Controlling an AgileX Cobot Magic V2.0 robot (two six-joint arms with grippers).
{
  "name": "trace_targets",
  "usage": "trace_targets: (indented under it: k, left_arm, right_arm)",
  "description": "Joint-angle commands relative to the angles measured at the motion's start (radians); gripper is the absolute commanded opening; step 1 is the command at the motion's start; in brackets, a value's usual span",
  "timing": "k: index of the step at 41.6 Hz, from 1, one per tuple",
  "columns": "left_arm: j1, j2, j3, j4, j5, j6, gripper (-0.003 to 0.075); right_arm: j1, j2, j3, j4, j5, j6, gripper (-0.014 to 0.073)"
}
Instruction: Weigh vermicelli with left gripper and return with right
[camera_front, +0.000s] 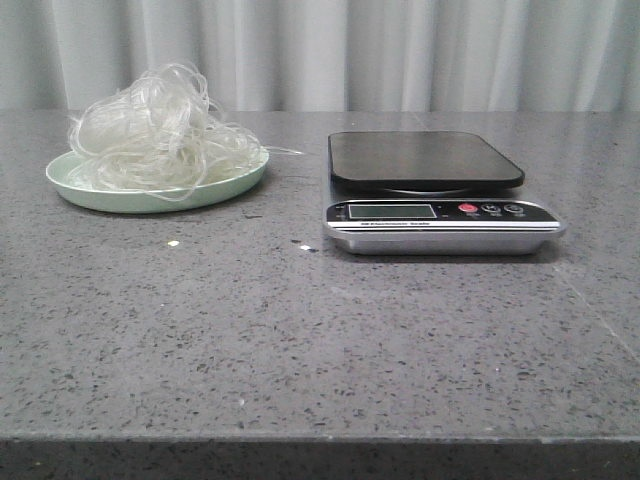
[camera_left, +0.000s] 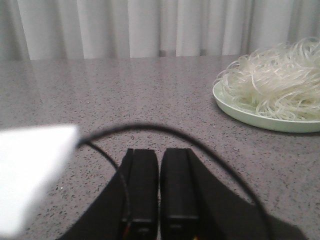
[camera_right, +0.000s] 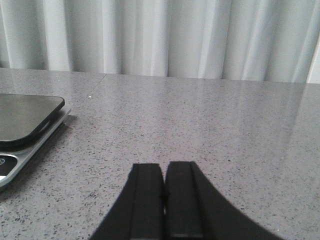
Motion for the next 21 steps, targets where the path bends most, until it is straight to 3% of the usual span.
trace_targets:
  k: [1,13,21]
  left_arm:
    - [0.001,-0.022,0.008,-0.009,-0.076,-0.012,0.0137]
    - [0.001,-0.022,0.008,-0.009,-0.119,-0.012,0.0137]
    - [0.001,-0.022,0.008,-0.056,-0.333,-0.012,0.0137]
  right_arm:
    - [-0.005,-0.017,-0.008,-0.007,-0.077,0.003,0.0151]
    - [-0.005,-0.017,-0.008,-0.007,-0.077,0.003,0.0151]
    - [-0.005,-0.017,-0.008,-0.007,-0.077,0.003,0.0151]
